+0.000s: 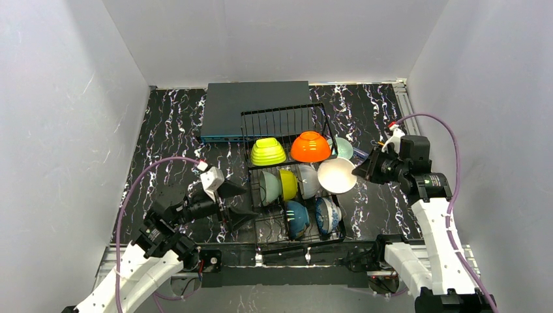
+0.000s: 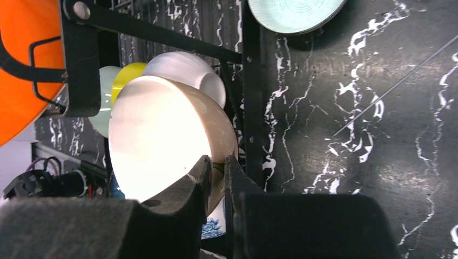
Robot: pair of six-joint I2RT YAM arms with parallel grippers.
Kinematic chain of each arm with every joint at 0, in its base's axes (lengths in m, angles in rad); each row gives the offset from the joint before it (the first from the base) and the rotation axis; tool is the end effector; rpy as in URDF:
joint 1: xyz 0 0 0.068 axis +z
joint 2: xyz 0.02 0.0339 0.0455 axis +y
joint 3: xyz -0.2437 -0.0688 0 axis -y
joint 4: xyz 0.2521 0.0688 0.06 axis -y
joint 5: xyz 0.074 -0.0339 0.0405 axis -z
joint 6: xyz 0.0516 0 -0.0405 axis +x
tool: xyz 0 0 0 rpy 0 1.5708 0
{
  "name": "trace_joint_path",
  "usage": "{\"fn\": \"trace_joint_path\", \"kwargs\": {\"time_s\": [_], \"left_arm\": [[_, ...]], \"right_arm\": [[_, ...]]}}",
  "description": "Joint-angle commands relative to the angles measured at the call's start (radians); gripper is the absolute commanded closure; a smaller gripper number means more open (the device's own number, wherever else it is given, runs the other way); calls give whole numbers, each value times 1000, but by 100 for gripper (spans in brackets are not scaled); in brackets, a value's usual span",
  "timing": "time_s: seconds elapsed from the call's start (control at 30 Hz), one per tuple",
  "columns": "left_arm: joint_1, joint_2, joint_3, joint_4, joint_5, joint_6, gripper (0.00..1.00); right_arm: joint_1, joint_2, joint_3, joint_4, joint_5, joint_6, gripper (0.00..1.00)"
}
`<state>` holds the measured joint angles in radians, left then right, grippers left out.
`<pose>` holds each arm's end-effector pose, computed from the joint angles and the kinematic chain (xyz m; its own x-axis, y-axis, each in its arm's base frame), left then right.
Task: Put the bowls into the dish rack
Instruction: Pick up the bowl from the center of the board.
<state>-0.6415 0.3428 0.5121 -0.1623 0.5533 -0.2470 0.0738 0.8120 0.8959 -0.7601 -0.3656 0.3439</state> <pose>0.1014 -0.1095 0.2979 -0.2220 -0.0938 -0.9705 0.9033 0.3550 -0.2409 0.1919 0.0327 0.2948 -0.7046 0.2636 -0.6588 -0.1162 0.8730 0.4736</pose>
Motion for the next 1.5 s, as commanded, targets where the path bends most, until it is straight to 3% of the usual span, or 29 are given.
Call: {"fn": "trace_joint_path", "kwargs": {"time_s": [0.0, 0.2, 0.43, 0.7, 1.03, 1.2, 1.47], "left_arm": [[-32, 24, 55, 84, 101, 65, 6], [-184, 155, 150, 93, 24, 197, 6], [-481, 421, 334, -34, -218, 477, 6], [-709, 627, 448, -118, -496, 769, 8], [-776, 747, 551, -237, -541, 994, 26], [-779, 819, 616, -314, -541, 1018, 40], [-781, 909, 676, -384, -605, 1027, 47]], "right_arm": [[13, -33, -2, 105, -119, 67, 99], [25, -51, -51, 153, -155, 124, 99], [58, -50, -62, 167, -174, 151, 99], [155, -55, -92, 181, -161, 192, 99], [311, -51, -120, 218, -84, 244, 99], [362, -54, -124, 237, -66, 270, 99], [417, -50, -111, 237, -51, 282, 99]]}}
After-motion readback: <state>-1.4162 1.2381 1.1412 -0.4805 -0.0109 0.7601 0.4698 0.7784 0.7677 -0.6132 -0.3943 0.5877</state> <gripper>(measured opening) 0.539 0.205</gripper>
